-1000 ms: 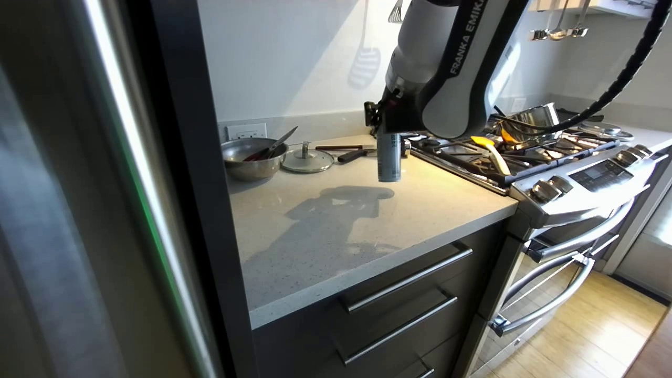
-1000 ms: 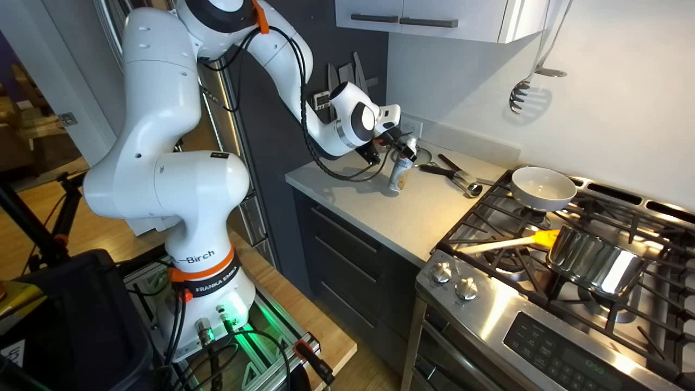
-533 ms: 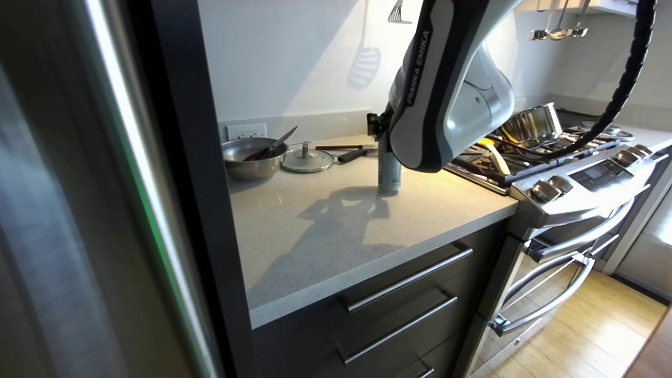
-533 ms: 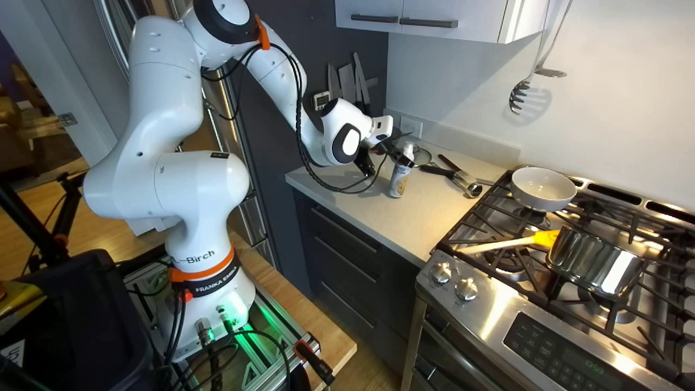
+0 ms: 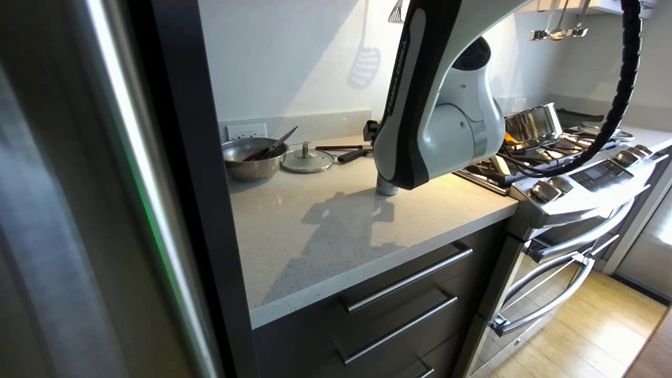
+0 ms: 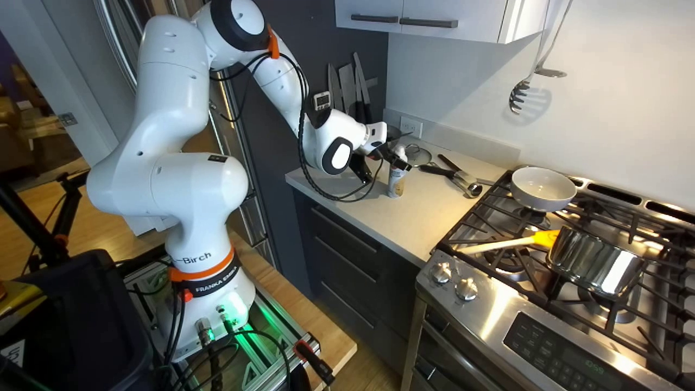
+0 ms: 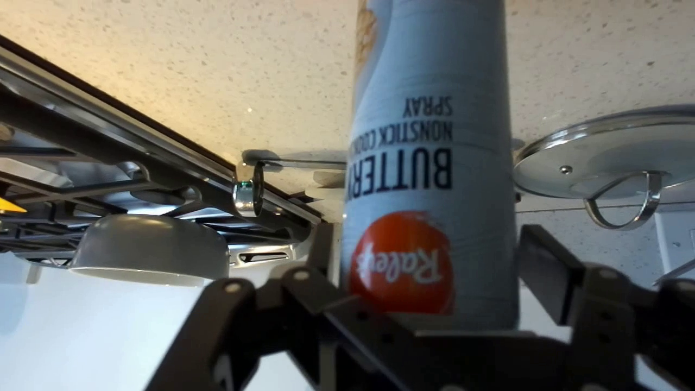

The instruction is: Pick up the fallen whipped cream container and place it the right way up on the kitchen counter

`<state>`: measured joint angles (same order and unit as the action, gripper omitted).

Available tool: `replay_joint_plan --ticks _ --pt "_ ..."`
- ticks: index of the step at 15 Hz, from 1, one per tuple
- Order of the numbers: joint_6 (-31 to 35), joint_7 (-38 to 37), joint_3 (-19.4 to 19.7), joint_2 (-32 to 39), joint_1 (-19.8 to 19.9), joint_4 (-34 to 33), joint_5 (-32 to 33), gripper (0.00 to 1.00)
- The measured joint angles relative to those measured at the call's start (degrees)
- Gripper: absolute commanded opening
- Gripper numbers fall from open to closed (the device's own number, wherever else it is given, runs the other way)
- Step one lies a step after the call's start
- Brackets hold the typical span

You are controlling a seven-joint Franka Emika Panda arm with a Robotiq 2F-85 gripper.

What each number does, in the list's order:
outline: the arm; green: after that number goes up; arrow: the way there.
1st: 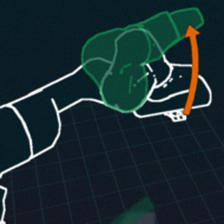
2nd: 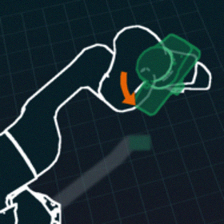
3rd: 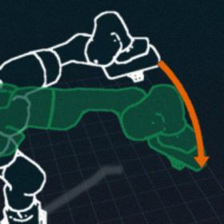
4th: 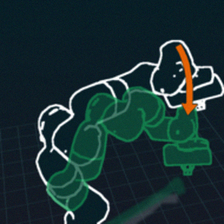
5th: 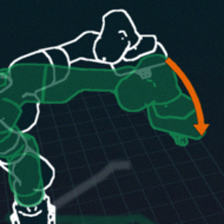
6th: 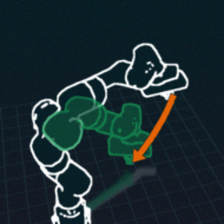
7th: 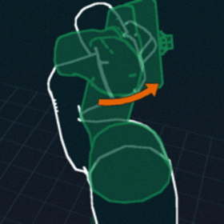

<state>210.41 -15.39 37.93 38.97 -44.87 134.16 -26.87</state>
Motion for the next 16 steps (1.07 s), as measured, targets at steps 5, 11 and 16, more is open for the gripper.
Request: replay_joint_plan --ticks 5,11,16 --pt "0.7 1.3 -1.0 -1.7 1.4 0.3 0.1 1.0" --pt "-0.8 1.6 0.0 -8.9 2.0 2.7 4.4 1.0" --pt "-11.5 5.4 4.0 -15.4 0.7 3.1 4.9 1.0"
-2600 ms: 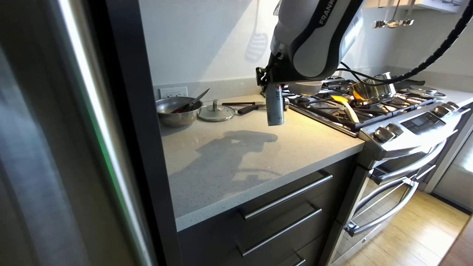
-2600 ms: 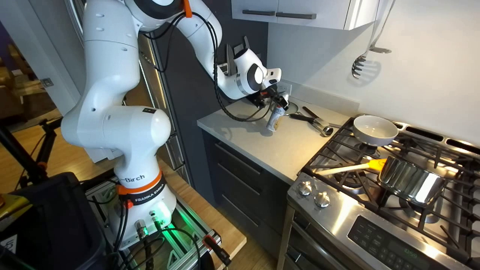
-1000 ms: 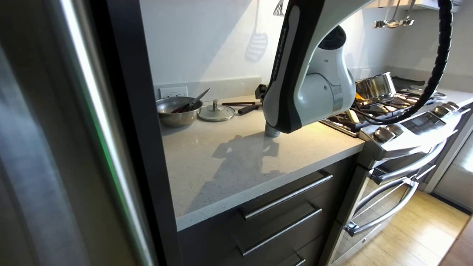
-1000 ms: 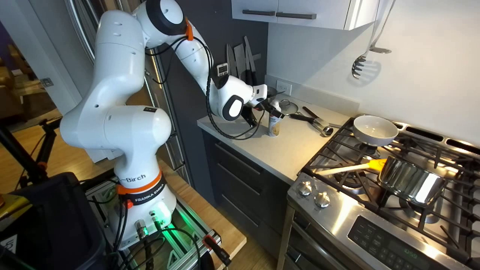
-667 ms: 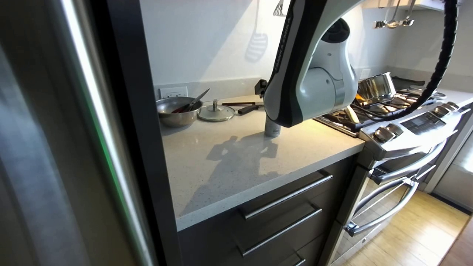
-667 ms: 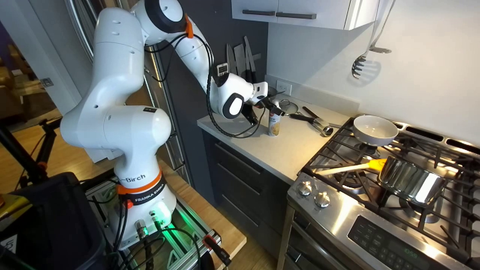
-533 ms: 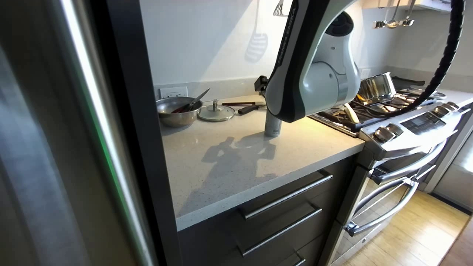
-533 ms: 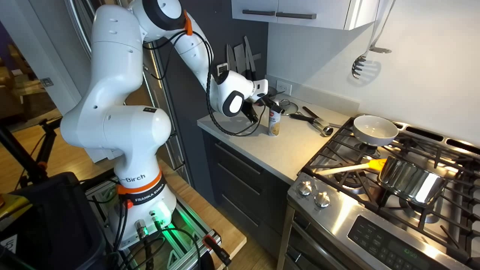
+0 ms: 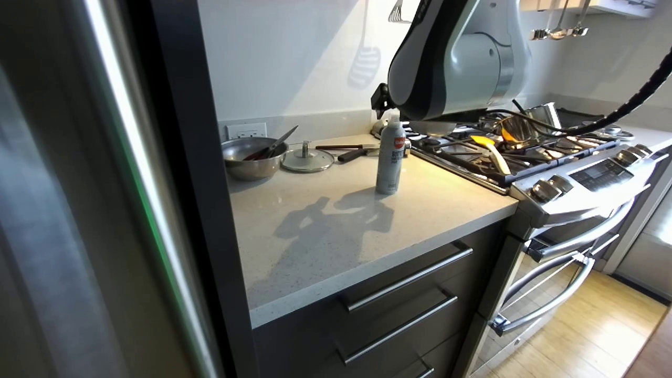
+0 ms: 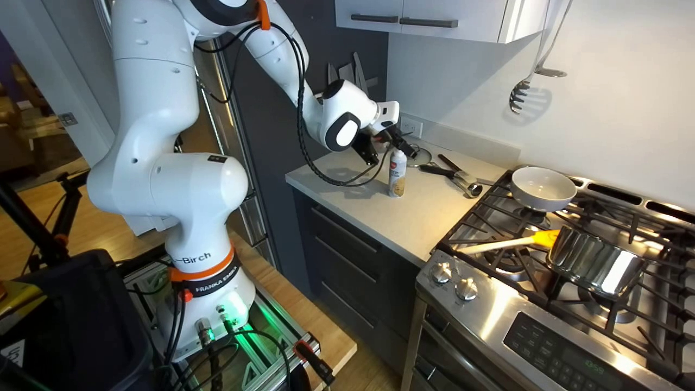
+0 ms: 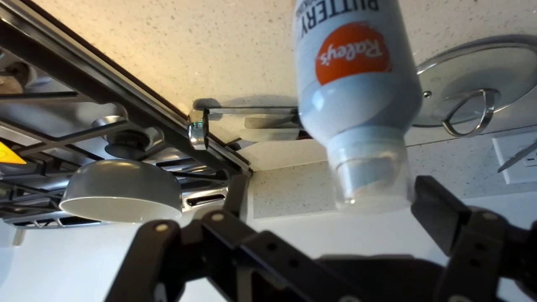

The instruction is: Pick up the fallen whipped cream container and place it the right way up on the kitchen counter

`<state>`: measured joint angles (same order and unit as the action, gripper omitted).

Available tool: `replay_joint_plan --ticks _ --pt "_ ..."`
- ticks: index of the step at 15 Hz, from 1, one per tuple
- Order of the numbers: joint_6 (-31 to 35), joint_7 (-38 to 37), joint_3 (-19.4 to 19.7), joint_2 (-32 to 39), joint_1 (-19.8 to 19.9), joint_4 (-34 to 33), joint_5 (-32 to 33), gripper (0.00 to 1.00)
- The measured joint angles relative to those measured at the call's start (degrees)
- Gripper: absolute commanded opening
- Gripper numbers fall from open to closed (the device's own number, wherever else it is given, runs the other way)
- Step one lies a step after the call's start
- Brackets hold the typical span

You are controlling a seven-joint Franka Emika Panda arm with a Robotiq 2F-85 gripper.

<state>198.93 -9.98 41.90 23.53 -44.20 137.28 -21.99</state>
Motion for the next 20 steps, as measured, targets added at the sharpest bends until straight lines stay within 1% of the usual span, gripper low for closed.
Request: replay_joint_plan --ticks 3,7,9,13,16,20 --pt "-7.7 2.4 5.2 -3.4 -3.2 -0.2 -0.1 1.0" --pt "-16.3 3.7 14.8 -5.0 -10.4 -2.0 0.1 1.0" --pt "-19.6 3.7 18.4 -5.4 -13.6 -3.4 0.6 1.0" --pt "-25.6 3.7 23.7 -6.7 -19.2 -6.0 2.0 1.0" --pt "-32.7 3.5 27.4 -7.8 -23.1 -8.0 3.1 1.0" --pt "-42.1 1.6 34.2 -7.8 -29.2 -10.7 5.4 1.0"
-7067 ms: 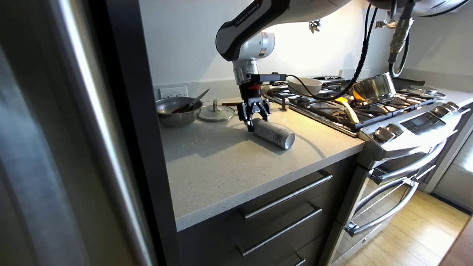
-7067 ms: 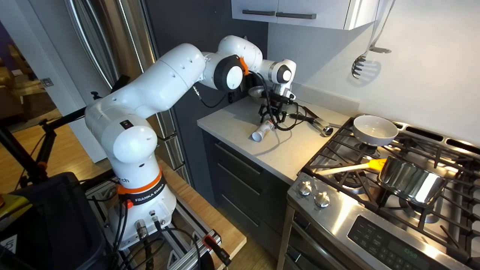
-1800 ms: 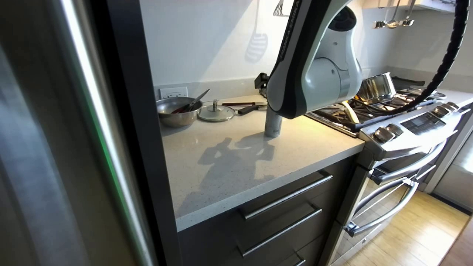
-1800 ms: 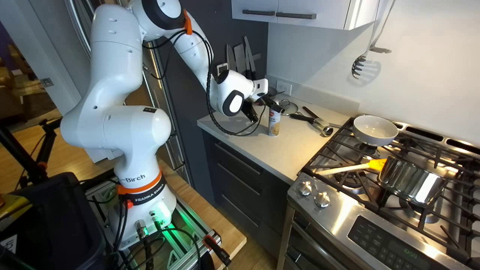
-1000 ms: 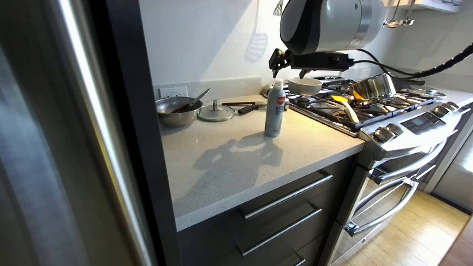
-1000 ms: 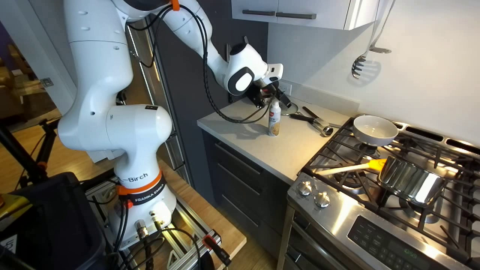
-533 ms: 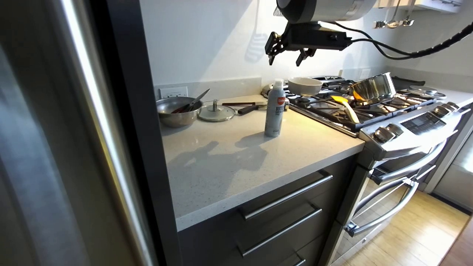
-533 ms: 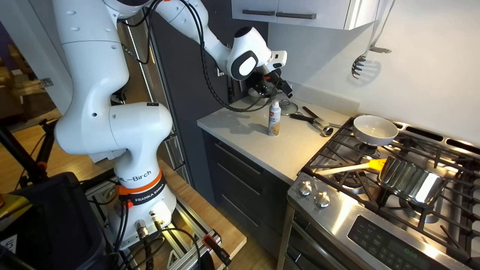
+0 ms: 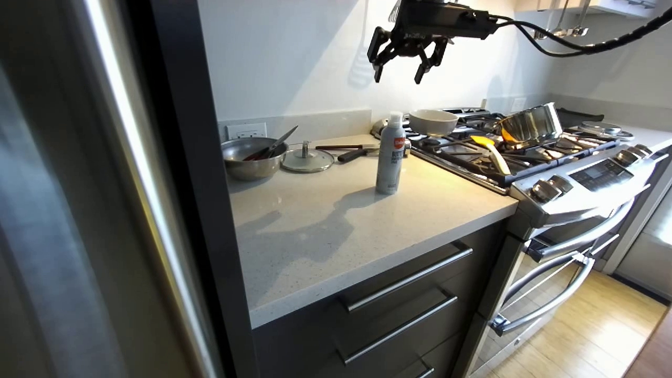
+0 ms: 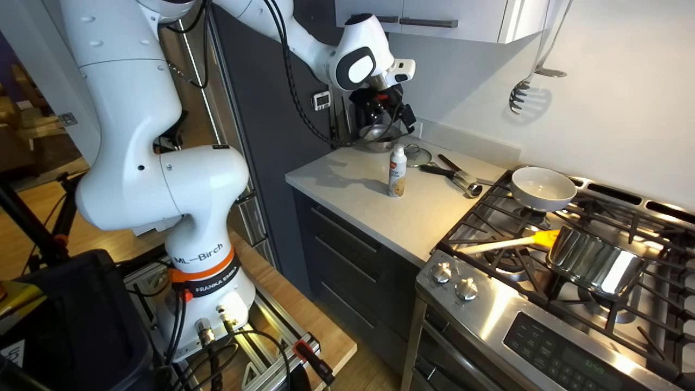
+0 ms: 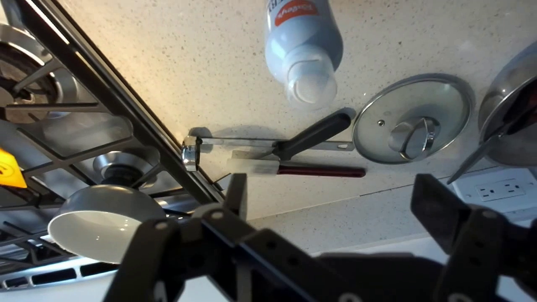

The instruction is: Pick up the fallen whipped cream container and place it the right way up on the kitchen counter

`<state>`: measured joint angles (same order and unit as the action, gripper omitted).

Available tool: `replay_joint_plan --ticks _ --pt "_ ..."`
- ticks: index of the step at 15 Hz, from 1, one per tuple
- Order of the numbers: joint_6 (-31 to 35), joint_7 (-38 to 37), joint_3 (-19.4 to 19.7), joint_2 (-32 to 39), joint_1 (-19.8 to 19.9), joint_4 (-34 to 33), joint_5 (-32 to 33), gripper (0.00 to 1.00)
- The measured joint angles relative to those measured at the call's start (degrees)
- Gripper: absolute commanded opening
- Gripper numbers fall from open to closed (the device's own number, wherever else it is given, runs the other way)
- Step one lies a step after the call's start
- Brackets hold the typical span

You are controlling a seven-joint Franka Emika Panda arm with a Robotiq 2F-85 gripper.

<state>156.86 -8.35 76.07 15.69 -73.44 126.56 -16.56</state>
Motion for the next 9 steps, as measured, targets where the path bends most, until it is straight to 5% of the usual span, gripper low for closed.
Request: replay_joint_plan --ticks 9 --pt "-8.9 -0.3 12.5 0.1 -12.9 -2.1 3.8 1.0"
